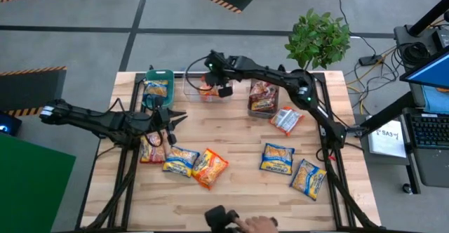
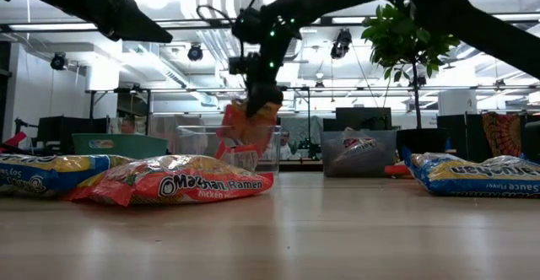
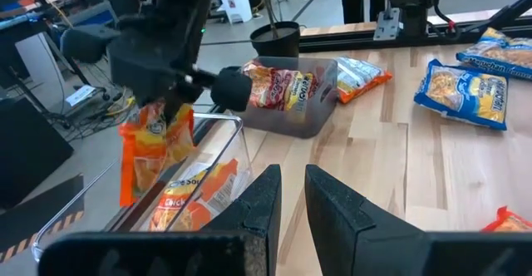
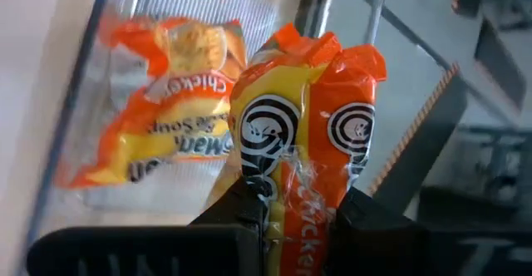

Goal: Sort Maruchan noodles
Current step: Put the orange noodle pack into the transparent bin

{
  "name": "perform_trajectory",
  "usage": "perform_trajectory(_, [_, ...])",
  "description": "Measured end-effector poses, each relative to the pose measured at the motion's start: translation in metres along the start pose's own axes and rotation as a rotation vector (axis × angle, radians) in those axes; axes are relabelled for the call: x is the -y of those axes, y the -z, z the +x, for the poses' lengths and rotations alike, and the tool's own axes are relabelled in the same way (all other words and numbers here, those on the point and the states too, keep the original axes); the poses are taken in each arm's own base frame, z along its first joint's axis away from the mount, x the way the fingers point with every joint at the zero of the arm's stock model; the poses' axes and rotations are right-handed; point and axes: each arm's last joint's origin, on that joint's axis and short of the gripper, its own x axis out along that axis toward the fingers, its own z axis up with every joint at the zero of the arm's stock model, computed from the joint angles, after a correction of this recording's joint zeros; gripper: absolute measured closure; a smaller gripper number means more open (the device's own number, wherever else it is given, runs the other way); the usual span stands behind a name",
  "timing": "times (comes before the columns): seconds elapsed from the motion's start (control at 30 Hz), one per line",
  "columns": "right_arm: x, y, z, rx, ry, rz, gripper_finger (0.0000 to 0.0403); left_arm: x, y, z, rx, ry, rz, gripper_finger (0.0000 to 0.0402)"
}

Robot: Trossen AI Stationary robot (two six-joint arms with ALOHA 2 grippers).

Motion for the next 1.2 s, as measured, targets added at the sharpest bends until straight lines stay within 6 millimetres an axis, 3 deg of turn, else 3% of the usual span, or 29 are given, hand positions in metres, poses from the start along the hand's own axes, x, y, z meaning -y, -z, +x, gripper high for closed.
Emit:
perform_trajectory(0.17, [-0.008, 0.008, 0.022, -0.105, 0.028, -0.145, 0.0355, 0.000, 0.000, 0.000, -0.005, 0.000, 0.003, 0.0361])
perform_trajectory(0.53, [0.000, 0.021, 0.032, -0.127, 0.060, -0.015, 0.0349, 0.001, 0.001, 0.002, -0.013, 0.001, 0.005, 0.0361])
perform_trajectory(1.2, [0.006, 0.022, 0.036, -0.099, 0.123, 0.157, 0.0271, 0.001, 0.001, 0.002, -0.014, 0.001, 0.002, 0.0361])
